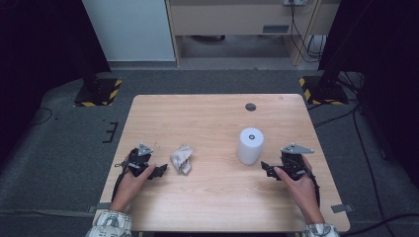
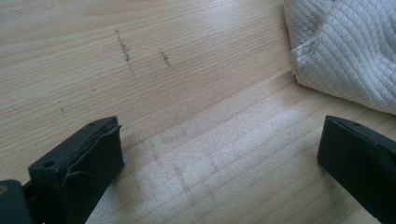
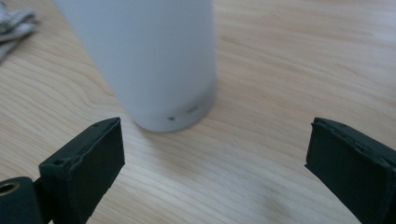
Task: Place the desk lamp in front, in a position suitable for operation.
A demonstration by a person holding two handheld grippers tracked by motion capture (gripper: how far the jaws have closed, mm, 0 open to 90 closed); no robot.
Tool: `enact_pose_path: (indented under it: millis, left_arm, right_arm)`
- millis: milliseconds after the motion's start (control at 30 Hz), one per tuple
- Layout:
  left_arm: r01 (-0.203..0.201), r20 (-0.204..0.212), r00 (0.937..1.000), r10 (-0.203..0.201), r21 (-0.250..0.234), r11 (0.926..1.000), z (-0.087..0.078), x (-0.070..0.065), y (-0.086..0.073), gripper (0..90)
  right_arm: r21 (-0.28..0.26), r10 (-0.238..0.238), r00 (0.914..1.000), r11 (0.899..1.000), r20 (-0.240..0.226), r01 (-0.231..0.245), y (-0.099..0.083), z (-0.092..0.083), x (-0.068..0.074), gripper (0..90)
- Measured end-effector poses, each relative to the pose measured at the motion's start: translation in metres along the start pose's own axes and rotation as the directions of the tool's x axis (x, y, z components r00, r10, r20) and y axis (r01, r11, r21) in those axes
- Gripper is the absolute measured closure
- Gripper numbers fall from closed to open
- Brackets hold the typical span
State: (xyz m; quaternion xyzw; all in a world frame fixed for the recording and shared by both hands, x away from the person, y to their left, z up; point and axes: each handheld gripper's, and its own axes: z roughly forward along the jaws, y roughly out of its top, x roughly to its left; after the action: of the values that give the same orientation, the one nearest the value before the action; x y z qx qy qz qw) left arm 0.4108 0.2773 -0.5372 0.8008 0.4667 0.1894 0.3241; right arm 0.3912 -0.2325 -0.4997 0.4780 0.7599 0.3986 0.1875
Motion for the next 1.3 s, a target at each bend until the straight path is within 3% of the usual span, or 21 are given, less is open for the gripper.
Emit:
enact_pose_path:
  millis: [133, 233, 467, 533, 700, 867, 1300]
  left_arm:
    - [0.000, 0.000, 1.0000, 0.000, 0.000, 1.0000, 0.000, 0.000, 0.000, 0.0]
    - [-0.003, 0.002, 1.0000, 0.003, 0.001, 1.0000, 0.000, -0.001, 0.000, 0.0]
    - [-0.003, 0.003, 1.0000, 0.003, 0.001, 1.0000, 0.000, -0.001, 0.000, 0.0]
    - [-0.004, 0.004, 1.0000, 0.003, 0.001, 1.0000, 0.000, -0.001, 0.000, 0.0]
    - [-0.004, 0.005, 1.0000, 0.004, 0.001, 1.0000, 0.000, -0.001, 0.000, 0.0]
    - [-0.005, 0.006, 1.0000, 0.005, 0.001, 1.0000, 0.000, -0.001, 0.000, 0.0]
    - [-0.006, 0.007, 1.0000, 0.006, 0.001, 1.0000, 0.000, -0.001, 0.000, 0.0]
  right_arm:
    - [-0.014, 0.003, 0.9996, 1.000, -0.026, -0.003, 0.007, 0.001, 0.007, 4.5]
    - [-0.023, -0.037, 0.9986, 0.999, -0.039, 0.036, 0.021, 0.000, 0.018, 4.0]
    - [-0.019, -0.079, 0.9959, 0.997, -0.045, 0.078, 0.044, 0.005, 0.027, 4.4]
    - [0.007, -0.123, 0.9910, 0.992, -0.053, 0.123, 0.055, 0.010, 0.032, 4.1]
    - [0.050, -0.158, 0.9855, 0.986, -0.061, 0.161, 0.072, 0.022, 0.039, 2.9]
    - [0.098, -0.171, 0.9837, 0.980, -0.056, 0.176, 0.084, 0.033, 0.039, 4.0]
    - [0.147, -0.189, 0.9782, 0.969, -0.086, 0.200, 0.097, 0.048, 0.038, 9.0]
